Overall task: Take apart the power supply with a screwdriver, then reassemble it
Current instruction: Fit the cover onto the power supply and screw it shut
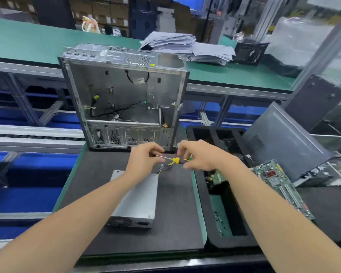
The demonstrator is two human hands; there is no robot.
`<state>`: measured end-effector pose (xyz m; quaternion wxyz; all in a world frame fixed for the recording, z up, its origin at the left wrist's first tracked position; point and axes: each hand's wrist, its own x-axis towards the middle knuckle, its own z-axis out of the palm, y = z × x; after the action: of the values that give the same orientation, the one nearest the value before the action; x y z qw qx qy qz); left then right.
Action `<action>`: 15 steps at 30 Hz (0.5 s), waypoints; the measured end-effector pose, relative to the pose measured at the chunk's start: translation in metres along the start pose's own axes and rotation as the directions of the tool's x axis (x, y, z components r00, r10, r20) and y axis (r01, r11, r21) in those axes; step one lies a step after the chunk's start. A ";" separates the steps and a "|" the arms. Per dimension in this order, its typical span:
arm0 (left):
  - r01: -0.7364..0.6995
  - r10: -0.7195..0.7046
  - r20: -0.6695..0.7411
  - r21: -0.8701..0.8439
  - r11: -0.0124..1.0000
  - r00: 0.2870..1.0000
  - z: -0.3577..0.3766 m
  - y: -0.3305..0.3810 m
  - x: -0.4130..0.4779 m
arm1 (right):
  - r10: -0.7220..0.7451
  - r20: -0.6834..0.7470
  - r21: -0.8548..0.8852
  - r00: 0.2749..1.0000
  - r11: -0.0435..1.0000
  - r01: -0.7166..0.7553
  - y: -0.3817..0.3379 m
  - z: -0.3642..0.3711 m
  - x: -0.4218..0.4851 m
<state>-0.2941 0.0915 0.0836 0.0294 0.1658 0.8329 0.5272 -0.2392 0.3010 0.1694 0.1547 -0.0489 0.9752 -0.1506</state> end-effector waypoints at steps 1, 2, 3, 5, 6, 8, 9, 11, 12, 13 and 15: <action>0.016 -0.017 -0.008 -0.039 0.999 1.000 0.019 0.009 0.001 | 0.036 0.031 -0.011 0.999 0.999 -0.036 0.018 0.007 -0.006; 0.053 -0.055 -0.032 -0.076 0.996 0.998 0.039 0.018 0.002 | 0.076 0.039 -0.015 0.996 0.997 -0.075 0.036 0.014 -0.012; 0.105 -0.110 -0.055 -0.090 0.990 0.992 0.060 0.026 0.002 | 0.111 0.026 -0.006 0.993 0.994 -0.111 0.054 0.021 -0.018; 0.149 -0.149 0.002 0.019 0.989 0.989 0.102 0.038 0.002 | 0.202 -0.021 0.044 0.979 0.979 -0.201 0.092 0.035 -0.031; 0.100 -0.115 0.116 0.123 0.987 0.987 0.123 0.042 0.000 | 0.252 -0.044 0.074 0.967 0.966 -0.248 0.109 0.041 -0.039; -0.089 -0.044 0.414 0.295 0.951 0.909 0.161 0.049 -0.008 | 0.336 -0.077 0.125 0.939 0.937 -0.326 0.141 0.054 -0.054; -0.176 -0.038 0.533 0.345 0.922 0.845 0.181 0.051 -0.014 | 0.364 -0.081 0.144 0.928 0.925 -0.351 0.155 0.061 -0.061; -0.278 -0.073 0.670 0.401 0.873 0.739 0.218 0.051 -0.025 | 0.376 -0.071 0.164 0.924 0.918 -0.361 0.180 0.072 -0.072; -0.309 -0.098 0.703 0.428 0.849 0.705 0.234 0.048 -0.030 | 0.363 -0.071 0.174 0.929 0.922 -0.347 0.190 0.077 -0.076; -0.333 -0.130 0.724 0.460 0.823 0.678 0.251 0.045 -0.034 | 0.347 -0.075 0.187 0.935 0.926 -0.328 0.200 0.081 -0.079; -0.394 -0.197 0.747 0.532 0.750 0.635 0.278 0.035 -0.040 | 0.323 -0.073 0.221 0.943 0.928 -0.301 0.214 0.086 -0.085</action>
<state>-0.1858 0.3347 -0.0134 0.2879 0.4208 0.8564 0.0807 -0.1421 0.4925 0.0495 0.1281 0.1316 0.9565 -0.2269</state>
